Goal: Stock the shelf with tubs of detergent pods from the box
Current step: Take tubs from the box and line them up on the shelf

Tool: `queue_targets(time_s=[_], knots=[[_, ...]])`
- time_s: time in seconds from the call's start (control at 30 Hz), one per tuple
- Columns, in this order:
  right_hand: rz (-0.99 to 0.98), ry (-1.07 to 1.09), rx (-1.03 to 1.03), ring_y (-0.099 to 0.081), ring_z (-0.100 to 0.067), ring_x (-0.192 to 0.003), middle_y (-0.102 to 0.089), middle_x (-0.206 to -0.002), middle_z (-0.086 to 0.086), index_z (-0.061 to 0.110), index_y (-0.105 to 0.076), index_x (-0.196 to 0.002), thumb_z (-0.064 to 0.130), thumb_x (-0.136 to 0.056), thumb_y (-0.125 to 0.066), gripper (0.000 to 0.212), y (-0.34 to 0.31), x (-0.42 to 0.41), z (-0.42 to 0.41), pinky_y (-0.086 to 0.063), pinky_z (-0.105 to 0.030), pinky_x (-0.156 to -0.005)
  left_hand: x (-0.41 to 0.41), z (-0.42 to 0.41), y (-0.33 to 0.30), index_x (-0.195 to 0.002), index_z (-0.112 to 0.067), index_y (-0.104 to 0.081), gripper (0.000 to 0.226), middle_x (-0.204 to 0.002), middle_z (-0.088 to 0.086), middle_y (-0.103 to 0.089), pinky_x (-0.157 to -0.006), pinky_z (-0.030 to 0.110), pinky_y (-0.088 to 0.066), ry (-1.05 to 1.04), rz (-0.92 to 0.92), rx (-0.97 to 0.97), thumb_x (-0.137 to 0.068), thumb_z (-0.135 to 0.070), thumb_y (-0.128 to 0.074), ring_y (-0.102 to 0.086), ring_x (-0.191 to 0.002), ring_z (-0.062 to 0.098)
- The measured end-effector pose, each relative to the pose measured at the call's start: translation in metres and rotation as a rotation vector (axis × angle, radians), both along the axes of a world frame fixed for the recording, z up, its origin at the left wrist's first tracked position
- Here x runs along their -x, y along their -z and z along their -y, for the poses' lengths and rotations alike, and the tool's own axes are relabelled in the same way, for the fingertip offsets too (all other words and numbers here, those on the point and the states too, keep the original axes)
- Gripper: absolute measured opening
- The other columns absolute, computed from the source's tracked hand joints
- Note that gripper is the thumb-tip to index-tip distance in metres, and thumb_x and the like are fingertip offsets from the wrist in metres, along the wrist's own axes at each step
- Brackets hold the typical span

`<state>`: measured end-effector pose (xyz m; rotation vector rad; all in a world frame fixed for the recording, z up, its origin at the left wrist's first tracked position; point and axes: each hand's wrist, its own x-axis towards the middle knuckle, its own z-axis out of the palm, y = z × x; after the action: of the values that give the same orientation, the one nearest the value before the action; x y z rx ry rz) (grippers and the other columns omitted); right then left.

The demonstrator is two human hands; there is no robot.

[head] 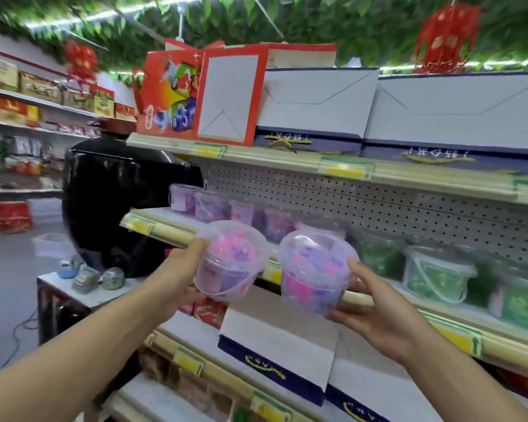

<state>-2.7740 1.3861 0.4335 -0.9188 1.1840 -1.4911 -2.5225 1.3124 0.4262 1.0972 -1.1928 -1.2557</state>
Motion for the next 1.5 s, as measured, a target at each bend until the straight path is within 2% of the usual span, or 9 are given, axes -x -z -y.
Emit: queue_targets(time_s=[0.27, 0.4, 0.5, 0.63, 0.73, 0.83, 0.93, 1.23, 1.5], knots=[[0.044, 0.137, -0.014, -0.061, -0.035, -0.104, -0.056, -0.113, -0.01, 0.013, -0.058, -0.113, 0.037, -0.088, -0.061, 0.035, -0.025, -0.069, 0.102, -0.06, -0.039, -0.069, -0.041, 0.134, -0.038, -0.131, -0.013, -0.047, 0.048, -0.128, 0.012, -0.056, -0.063, 0.032, -0.05, 0.091, -0.022, -0.043, -0.095, -0.045, -0.043, -0.06, -0.099, 0.03], [0.037, 0.247, -0.05, -0.055, -0.038, -0.11, -0.055, -0.109, -0.006, 0.019, -0.057, -0.094, 0.037, -0.088, -0.061, 0.019, -0.034, -0.09, 0.143, -0.053, -0.046, -0.087, -0.049, 0.186, -0.047, -0.129, -0.013, -0.047, 0.05, -0.128, 0.013, -0.054, -0.068, 0.036, -0.05, 0.174, -0.012, -0.117, -0.092, -0.047, -0.048, -0.057, -0.095, 0.03], [-0.001, 0.319, -0.118, -0.056, -0.038, -0.109, -0.053, -0.125, -0.009, 0.018, -0.058, -0.102, 0.042, -0.089, -0.058, 0.027, -0.037, -0.101, 0.166, -0.049, -0.047, -0.093, -0.05, 0.213, -0.047, -0.123, -0.015, -0.047, 0.047, -0.12, 0.006, -0.055, -0.078, 0.039, -0.049, 0.237, 0.039, -0.137, -0.092, -0.05, -0.047, -0.056, -0.097, 0.03], [-0.321, 0.339, -0.284, -0.067, -0.033, -0.085, -0.059, -0.111, -0.02, 0.017, -0.051, -0.118, 0.055, -0.093, -0.041, 0.046, -0.036, -0.108, 0.172, -0.054, -0.037, -0.07, -0.05, 0.229, -0.039, -0.132, -0.014, -0.042, 0.058, -0.106, 0.003, -0.049, -0.08, 0.036, -0.05, 0.286, 0.26, -0.05, -0.092, -0.057, -0.043, -0.061, -0.091, 0.027], [-0.995, 0.571, -0.29, -0.065, -0.027, -0.084, -0.061, -0.094, -0.007, 0.014, -0.056, -0.092, 0.053, -0.09, -0.046, 0.04, -0.026, -0.11, 0.169, -0.051, -0.036, -0.072, -0.055, 0.241, -0.026, -0.129, -0.011, -0.043, 0.067, -0.119, 0.009, -0.053, -0.082, 0.037, -0.05, 0.136, 0.796, 0.256, -0.084, -0.061, -0.052, -0.06, -0.105, 0.029], [-1.522, 0.82, -0.108, -0.054, -0.026, -0.104, -0.045, -0.119, -0.004, 0.019, -0.044, -0.12, 0.043, -0.085, -0.06, 0.045, -0.021, -0.113, 0.17, -0.046, -0.036, -0.072, -0.057, 0.249, -0.019, -0.133, -0.019, -0.031, 0.073, -0.13, 0.012, -0.036, -0.088, 0.044, -0.047, -0.057, 0.897, 0.543, -0.078, -0.051, -0.066, -0.052, -0.112, 0.033], [-1.656, 0.774, 0.013, -0.046, -0.025, -0.118, -0.034, -0.133, -0.006, 0.025, -0.033, -0.14, 0.035, -0.087, -0.062, 0.061, -0.022, -0.111, 0.181, -0.048, -0.036, -0.078, -0.05, 0.251, -0.016, -0.133, -0.032, -0.033, 0.062, -0.13, 0.006, -0.031, -0.081, 0.042, -0.05, -0.048, 0.894, 0.756, -0.081, -0.042, -0.066, -0.054, -0.106, 0.03], [-1.642, 0.754, 0.017, -0.047, -0.03, -0.102, -0.045, -0.112, -0.009, 0.009, -0.051, -0.107, 0.018, -0.089, -0.058, 0.021, -0.027, -0.112, 0.222, -0.039, -0.032, -0.063, -0.034, 0.273, -0.021, -0.119, -0.019, -0.048, 0.037, -0.129, 0.006, -0.041, -0.065, 0.032, -0.036, -0.132, 0.997, 0.884, -0.088, -0.037, -0.06, -0.058, -0.096, 0.029], [-1.792, 0.734, 0.108, -0.054, -0.033, -0.09, -0.054, -0.097, -0.013, 0.005, -0.056, -0.096, 0.011, -0.081, -0.066, 0.019, -0.014, -0.109, 0.225, -0.037, -0.034, -0.05, -0.038, 0.284, -0.016, -0.114, -0.011, -0.057, 0.028, -0.117, 0.009, -0.058, -0.05, 0.033, -0.036, -0.128, 1.169, 1.014, -0.087, -0.013, -0.061, -0.063, -0.088, 0.035]])
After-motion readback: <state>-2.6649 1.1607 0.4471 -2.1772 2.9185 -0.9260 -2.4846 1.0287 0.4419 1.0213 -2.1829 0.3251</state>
